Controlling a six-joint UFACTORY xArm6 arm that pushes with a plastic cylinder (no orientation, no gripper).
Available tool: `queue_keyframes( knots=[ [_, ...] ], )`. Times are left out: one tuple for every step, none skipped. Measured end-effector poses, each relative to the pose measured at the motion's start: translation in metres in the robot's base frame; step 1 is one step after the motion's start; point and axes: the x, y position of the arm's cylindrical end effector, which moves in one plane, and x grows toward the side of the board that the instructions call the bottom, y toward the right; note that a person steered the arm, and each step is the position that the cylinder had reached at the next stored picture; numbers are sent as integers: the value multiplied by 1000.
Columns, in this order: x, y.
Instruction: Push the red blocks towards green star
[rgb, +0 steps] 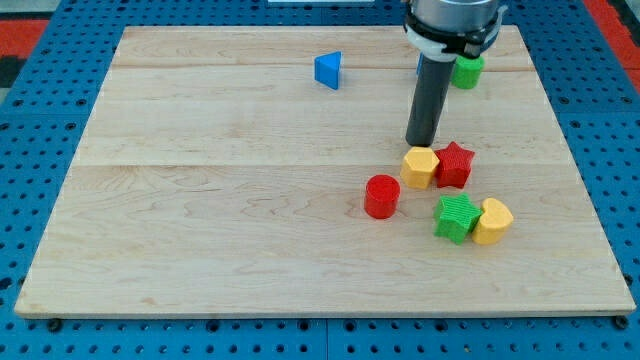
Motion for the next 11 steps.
queue_keyframes(
  knots=[
    [22,18],
    [9,1],
    [-6,30],
    [17,67],
    [32,66],
    [0,71],
    [0,23],
    [22,-52],
    [39,-90],
    [49,-71],
    [51,-44]
  ],
)
